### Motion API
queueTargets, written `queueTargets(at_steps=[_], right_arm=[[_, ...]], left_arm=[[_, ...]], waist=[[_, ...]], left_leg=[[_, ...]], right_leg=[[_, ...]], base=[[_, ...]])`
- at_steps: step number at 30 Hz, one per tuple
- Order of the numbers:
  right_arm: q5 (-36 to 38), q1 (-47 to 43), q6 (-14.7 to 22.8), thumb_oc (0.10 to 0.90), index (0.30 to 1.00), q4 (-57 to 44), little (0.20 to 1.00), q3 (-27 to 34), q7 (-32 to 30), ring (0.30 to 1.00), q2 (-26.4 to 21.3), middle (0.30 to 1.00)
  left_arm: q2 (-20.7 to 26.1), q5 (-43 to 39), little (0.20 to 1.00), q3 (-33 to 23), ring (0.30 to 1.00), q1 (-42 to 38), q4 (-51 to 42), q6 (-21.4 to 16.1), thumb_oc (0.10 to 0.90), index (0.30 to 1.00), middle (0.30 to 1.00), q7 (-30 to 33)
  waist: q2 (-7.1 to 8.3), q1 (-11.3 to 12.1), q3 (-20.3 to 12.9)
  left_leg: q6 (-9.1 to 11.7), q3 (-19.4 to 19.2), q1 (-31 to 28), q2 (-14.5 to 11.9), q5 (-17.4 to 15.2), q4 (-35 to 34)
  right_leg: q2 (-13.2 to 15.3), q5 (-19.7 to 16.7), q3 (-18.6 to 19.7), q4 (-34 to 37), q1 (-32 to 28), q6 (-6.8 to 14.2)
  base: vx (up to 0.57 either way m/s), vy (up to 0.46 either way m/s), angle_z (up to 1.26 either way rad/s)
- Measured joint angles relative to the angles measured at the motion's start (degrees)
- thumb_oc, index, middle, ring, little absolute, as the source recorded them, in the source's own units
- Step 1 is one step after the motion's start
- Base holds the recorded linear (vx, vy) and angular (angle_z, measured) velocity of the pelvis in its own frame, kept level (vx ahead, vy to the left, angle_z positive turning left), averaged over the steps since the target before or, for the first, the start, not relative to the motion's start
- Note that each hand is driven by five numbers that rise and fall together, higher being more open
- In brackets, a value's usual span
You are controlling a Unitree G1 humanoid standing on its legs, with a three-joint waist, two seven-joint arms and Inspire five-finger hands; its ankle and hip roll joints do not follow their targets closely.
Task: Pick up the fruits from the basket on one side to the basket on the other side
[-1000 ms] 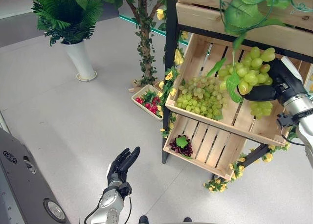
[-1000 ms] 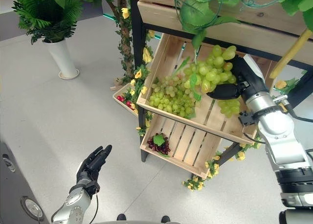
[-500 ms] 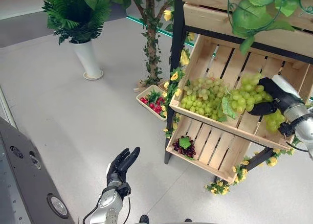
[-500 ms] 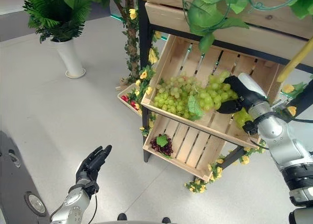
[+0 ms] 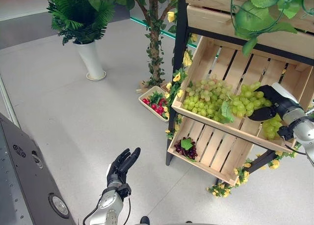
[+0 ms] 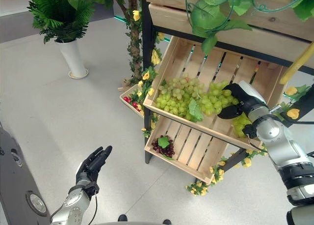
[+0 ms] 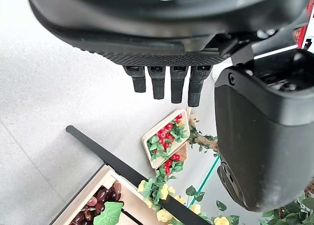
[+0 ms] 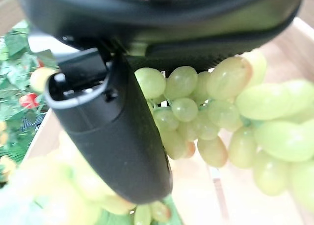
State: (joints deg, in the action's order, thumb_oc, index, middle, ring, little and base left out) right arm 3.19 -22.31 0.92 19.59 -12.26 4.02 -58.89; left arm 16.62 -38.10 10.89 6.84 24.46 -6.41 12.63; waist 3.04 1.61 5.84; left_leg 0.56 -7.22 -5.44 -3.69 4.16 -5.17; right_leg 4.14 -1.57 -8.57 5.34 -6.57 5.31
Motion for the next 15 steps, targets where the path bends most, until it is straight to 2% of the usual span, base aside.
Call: queueTargets(at_steps=[8, 15], right_arm=[[0.0, -0.4, -3.0, 0.800, 0.900, 0.4, 0.900, 0.0, -0.2, 0.900, 0.3, 0.900], [-0.1, -0.4, -4.1, 0.800, 0.900, 0.4, 0.900, 0.0, -0.3, 0.900, 1.1, 0.900]], left_arm=[[0.1, 0.0, 0.900, 0.0, 0.900, 0.0, 0.0, 0.0, 0.800, 0.900, 0.900, 0.0], [0.2, 0.0, 0.900, 0.1, 0.900, 0.0, 0.0, 0.0, 0.800, 0.900, 0.900, 0.0]], waist=[[0.00, -0.1, 0.0], [-0.02, -0.3, 0.0]], left_leg=[[0.1, 0.0, 0.0, 0.0, 0.1, 0.0], [0.0, 0.0, 0.0, 0.0, 0.0, 0.0]], right_leg=[[0.0, 0.0, 0.1, 0.0, 0.0, 0.0], [0.0, 0.0, 0.1, 0.0, 0.0, 0.0]], base=[[0.00, 0.000, 0.00], [0.00, 0.000, 0.00]])
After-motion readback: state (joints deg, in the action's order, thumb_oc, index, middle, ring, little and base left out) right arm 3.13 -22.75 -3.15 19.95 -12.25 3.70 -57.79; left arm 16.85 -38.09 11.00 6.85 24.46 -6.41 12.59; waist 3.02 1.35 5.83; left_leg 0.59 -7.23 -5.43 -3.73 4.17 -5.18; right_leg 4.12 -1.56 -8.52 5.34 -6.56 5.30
